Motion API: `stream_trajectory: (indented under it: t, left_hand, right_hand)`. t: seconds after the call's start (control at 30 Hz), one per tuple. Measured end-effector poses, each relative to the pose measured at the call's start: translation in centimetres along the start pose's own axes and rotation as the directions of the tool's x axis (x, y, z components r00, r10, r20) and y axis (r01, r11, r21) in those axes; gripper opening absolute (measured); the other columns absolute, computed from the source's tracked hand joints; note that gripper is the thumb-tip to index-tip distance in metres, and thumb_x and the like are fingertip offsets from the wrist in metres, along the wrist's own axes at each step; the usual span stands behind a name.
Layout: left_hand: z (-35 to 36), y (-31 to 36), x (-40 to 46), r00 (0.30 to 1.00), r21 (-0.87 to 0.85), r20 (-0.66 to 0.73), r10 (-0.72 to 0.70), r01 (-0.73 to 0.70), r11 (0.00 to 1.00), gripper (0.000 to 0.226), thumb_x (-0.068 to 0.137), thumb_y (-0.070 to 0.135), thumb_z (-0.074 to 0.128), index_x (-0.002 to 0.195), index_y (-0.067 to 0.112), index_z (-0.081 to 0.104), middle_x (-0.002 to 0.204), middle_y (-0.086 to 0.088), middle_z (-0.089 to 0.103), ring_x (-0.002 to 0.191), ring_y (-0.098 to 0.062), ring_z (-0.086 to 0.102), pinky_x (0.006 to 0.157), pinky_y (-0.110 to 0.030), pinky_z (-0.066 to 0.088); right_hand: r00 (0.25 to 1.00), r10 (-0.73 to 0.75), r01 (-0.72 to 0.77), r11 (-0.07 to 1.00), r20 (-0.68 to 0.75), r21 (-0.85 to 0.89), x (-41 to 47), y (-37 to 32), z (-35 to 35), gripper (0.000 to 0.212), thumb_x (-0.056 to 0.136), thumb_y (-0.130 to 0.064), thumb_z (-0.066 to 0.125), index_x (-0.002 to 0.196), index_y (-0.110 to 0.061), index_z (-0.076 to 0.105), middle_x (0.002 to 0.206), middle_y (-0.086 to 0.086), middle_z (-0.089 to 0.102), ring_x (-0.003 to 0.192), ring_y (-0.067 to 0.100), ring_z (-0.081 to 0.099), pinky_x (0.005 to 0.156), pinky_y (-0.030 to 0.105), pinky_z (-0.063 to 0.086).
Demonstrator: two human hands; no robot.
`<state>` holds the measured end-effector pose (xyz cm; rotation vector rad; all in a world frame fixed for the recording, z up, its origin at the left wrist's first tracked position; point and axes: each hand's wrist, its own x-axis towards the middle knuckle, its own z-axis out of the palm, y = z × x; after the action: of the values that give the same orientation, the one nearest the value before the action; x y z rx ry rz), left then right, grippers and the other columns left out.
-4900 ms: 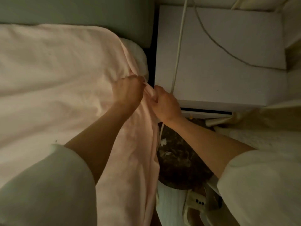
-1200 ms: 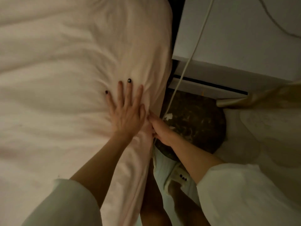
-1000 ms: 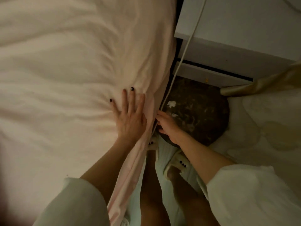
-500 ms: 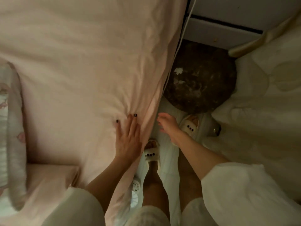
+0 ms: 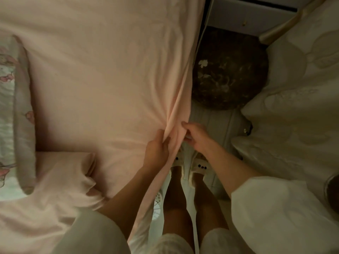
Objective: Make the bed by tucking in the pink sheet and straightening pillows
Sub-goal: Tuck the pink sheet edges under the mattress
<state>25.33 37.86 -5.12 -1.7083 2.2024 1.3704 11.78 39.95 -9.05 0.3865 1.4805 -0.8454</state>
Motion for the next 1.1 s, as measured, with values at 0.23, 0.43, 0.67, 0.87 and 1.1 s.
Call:
stream_trajectory:
  t: [0.23,0.43,0.67,0.87,1.1]
  left_hand:
    - [5.3,-2.3,0.7,0.924,0.299,0.371,-0.092,-0.025,0.954,0.039,0.099,0.031,0.037,0.135,0.019,0.041,0.134,-0.007,0.053,0.121,-0.027,0.048,0.101,-0.034,0.038]
    - [8.1,-3.2,-1.7,0.913,0.42,0.396,-0.095,-0.089,0.903,0.063,0.094,0.049,0.039,0.148,0.026,0.016,0.158,0.002,0.01,0.144,-0.022,0.012,0.117,-0.042,0.013]
    - [6.8,-5.3,-6.3,0.898,0.54,0.427,-0.108,-0.157,0.827,0.077,0.087,0.062,0.042,0.148,0.029,0.011,0.159,-0.001,0.007,0.144,-0.025,0.009,0.116,-0.053,0.01]
    - [5.8,-8.2,-10.1,0.877,0.665,0.462,-0.132,-0.244,0.705,0.092,0.079,0.071,0.045,0.148,0.023,0.008,0.157,-0.003,0.011,0.144,-0.026,0.011,0.115,-0.05,0.008]
    - [6.3,-10.6,-14.1,0.939,0.686,0.333,-0.082,-0.182,0.705,0.063,0.088,0.03,0.056,0.141,0.024,0.023,0.132,-0.005,0.048,0.113,-0.025,0.051,0.092,-0.04,0.045]
  right_hand:
    - [0.927,-0.074,0.026,0.991,-0.368,-0.134,3.3,1.2,-9.2,0.016,0.094,-0.01,0.046,0.103,-0.004,0.058,0.113,0.015,0.061,0.088,0.022,0.058,0.084,0.036,0.054]
    - [0.975,-0.04,0.067,0.991,-0.217,0.114,2.1,2.2,-10.0,0.036,0.099,-0.024,0.044,0.131,-0.007,0.043,0.12,0.013,0.056,0.108,0.028,0.058,0.085,0.038,0.053]
    - [0.991,0.06,-0.04,0.984,0.116,-0.172,-1.1,5.4,-9.1,0.026,0.089,-0.032,0.056,0.108,-0.014,0.058,0.113,0.011,0.062,0.102,0.028,0.059,0.086,0.04,0.05]
    - [0.989,0.132,-0.103,0.937,0.066,-0.335,-3.0,11.5,-9.4,0.042,0.087,-0.019,0.06,0.127,-0.007,0.049,0.12,0.011,0.059,0.109,0.025,0.056,0.096,0.037,0.045]
    - [0.909,-0.218,0.214,0.976,-0.355,-0.052,-4.6,14.1,-11.8,0.034,0.089,-0.021,0.057,0.121,-0.012,0.052,0.108,0.005,0.057,0.099,0.023,0.057,0.084,0.038,0.052]
